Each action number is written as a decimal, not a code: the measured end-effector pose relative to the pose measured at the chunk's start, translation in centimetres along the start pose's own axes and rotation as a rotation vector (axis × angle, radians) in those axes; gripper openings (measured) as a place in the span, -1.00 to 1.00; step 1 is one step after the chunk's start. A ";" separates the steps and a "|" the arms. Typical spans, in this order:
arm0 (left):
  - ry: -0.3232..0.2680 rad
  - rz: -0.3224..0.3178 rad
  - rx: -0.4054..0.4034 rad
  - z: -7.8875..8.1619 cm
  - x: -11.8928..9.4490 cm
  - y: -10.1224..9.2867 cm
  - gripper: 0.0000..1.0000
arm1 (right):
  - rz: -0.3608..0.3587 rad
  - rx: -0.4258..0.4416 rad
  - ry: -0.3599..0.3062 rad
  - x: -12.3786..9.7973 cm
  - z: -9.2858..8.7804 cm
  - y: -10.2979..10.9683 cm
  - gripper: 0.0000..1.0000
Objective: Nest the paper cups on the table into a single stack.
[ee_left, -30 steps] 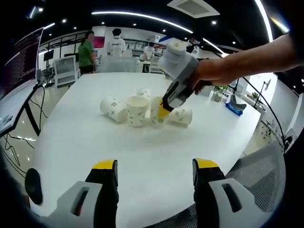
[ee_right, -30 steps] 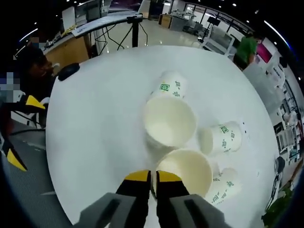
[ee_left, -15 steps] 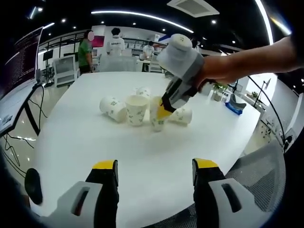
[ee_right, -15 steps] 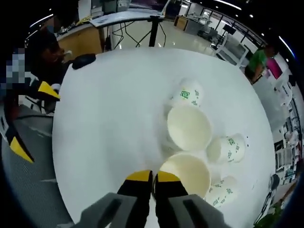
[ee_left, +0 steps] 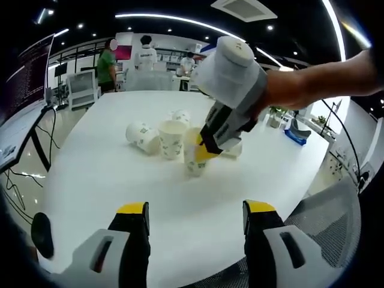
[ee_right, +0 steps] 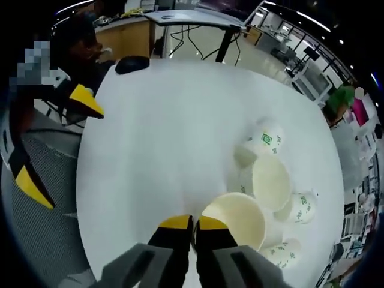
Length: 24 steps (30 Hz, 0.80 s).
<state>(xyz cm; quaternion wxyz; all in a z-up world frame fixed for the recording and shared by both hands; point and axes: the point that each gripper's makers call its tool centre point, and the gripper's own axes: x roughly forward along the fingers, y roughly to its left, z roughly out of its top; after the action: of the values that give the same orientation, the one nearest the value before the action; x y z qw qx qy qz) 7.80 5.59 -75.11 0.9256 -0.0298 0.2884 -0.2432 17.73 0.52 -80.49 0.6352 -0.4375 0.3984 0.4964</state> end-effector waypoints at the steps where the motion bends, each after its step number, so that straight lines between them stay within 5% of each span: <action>1: 0.000 -0.001 0.000 0.0 0.0 0.0 0.24 | 0.001 -0.002 0.003 0.1 -0.1 -0.1 -1.00; 17: -0.001 -0.001 0.000 0.0 0.0 -0.1 0.24 | 0.003 -0.004 0.000 0.0 -0.2 -0.1 -0.86; 24: -0.003 0.000 0.002 0.0 0.0 0.0 0.24 | 0.003 0.023 -0.033 -1.8 0.5 -0.1 -0.68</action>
<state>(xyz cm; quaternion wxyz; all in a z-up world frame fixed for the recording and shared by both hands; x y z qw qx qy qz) 7.79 5.59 -75.07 0.9260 -0.0289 0.2869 -0.2435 17.57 0.50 -78.65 0.6461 -0.4211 0.3942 0.4999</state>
